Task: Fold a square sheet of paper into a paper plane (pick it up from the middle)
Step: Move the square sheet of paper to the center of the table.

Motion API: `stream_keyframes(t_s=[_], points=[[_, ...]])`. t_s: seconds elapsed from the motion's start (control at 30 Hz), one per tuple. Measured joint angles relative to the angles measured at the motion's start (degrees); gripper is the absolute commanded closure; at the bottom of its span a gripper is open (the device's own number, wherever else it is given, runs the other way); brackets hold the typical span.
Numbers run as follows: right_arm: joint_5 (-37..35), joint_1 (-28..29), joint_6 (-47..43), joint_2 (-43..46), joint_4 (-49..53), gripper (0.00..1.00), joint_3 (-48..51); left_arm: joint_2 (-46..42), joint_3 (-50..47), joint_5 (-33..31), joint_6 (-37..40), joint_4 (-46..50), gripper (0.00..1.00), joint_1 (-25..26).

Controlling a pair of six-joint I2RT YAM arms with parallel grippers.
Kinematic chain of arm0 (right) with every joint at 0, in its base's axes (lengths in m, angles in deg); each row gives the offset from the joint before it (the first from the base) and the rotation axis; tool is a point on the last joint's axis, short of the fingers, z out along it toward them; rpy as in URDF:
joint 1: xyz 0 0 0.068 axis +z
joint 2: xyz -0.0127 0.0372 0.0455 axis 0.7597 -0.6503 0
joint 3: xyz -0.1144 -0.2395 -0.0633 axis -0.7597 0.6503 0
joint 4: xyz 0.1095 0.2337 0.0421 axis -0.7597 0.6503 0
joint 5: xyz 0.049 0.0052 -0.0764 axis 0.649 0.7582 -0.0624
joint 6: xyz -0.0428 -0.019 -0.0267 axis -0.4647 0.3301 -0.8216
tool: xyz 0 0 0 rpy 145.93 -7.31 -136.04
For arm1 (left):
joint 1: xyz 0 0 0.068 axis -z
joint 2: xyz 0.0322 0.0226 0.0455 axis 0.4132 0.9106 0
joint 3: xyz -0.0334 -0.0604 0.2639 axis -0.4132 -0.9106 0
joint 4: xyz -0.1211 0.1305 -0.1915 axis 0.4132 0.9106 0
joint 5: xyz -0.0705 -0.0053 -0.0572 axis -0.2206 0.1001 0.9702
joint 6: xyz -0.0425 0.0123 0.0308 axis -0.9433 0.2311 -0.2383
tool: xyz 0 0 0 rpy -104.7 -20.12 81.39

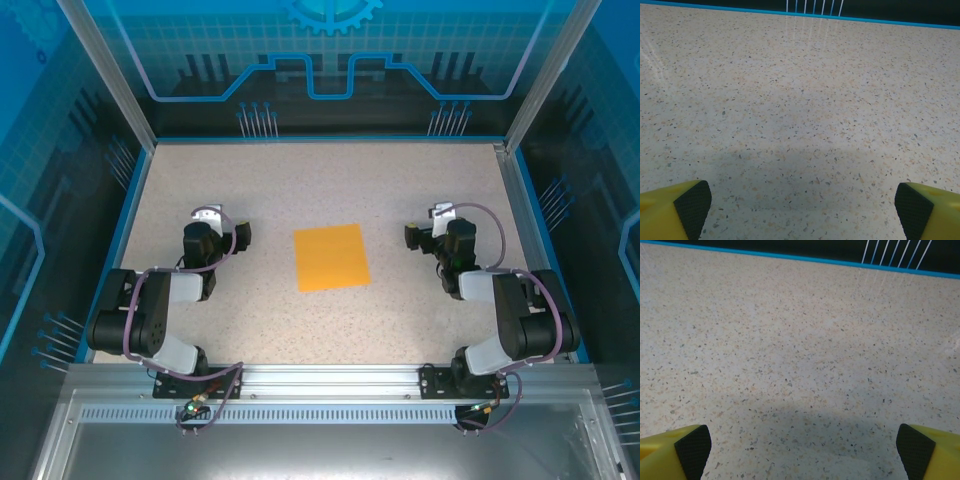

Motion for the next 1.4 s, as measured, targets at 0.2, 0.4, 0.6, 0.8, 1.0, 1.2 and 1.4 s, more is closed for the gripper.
stream_keyframes(t_s=[0.2,0.4,0.6,0.8,1.0,1.2,1.4], points=[[-4.1,1.2,0.8,6.6,13.2,0.01,-6.4,-5.9,3.6,-0.9,-0.6,11.3,0.01,0.0],[-5.1,3.1,14.3,8.5,37.5,0.01,-25.7,-16.1,9.4,-1.5,-7.5,24.5,0.01,0.0],[-5.7,10.1,22.9,1.9,53.7,0.01,-39.1,-21.5,18.9,-1.6,-14.7,40.6,0.02,0.0],[-6.5,23.6,24.1,-10.9,65.0,0.01,-47.6,-18.5,32.1,2.4,-18.5,55.4,0.02,0.5],[-9.6,33.4,25.9,-22.8,73.4,0.01,-57.4,-17.3,33.7,4.1,-19.7,62.1,0.01,0.8],[-10.5,38.6,27.8,-30.4,78.9,0.01,-64.7,-17.3,33.6,4.1,-20.0,64.7,0.02,0.8],[-9.2,39.1,30.5,-36.2,81.7,0.01,-68.4,-17.3,33.5,4.1,-20.0,65.7,0.01,0.8]])
